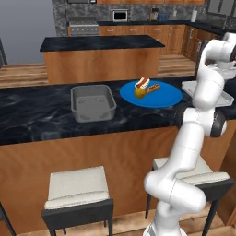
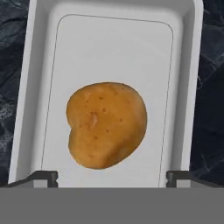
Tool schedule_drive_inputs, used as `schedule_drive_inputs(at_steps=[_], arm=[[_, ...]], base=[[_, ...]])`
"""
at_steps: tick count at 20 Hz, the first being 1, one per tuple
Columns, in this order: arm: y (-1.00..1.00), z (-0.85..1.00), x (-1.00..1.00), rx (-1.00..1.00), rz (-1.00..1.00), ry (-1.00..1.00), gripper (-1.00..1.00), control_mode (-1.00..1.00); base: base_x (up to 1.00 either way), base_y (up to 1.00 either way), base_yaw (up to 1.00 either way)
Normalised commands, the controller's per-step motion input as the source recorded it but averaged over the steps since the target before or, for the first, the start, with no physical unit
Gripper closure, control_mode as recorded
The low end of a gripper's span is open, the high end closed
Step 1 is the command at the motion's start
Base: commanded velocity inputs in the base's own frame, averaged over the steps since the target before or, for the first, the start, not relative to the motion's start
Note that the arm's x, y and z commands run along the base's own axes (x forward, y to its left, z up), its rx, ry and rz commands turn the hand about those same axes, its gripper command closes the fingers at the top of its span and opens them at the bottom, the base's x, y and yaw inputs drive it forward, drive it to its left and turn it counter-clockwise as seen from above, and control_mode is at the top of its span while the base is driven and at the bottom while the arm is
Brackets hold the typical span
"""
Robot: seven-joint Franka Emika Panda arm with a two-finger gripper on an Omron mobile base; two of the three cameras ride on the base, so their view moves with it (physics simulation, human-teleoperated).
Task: Place one cooked food and one vegetable from the large plate to each tupperware container.
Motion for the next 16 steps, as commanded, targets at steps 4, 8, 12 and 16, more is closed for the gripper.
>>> schedule_drive_inputs(at_steps=[4,8,12,16], arm=[[0.55,0.92,-0.45,0.07,-0.09,0.17,-1.00,-1.00],[0.63,0.68,-0.46,0.08,-0.08,0.21,-1.00,-1.00],[0.64,0.13,-0.22,0.00,-0.09,0.51,-1.00,-1.00],[0.13,0.00,-0.01,0.02,-0.10,0.50,-1.00,-1.00]], base=[[0.00,0.00,0.00],[0.00,0.00,0.00],[0.00,0.00,0.00],[0.00,0.00,0.00]])
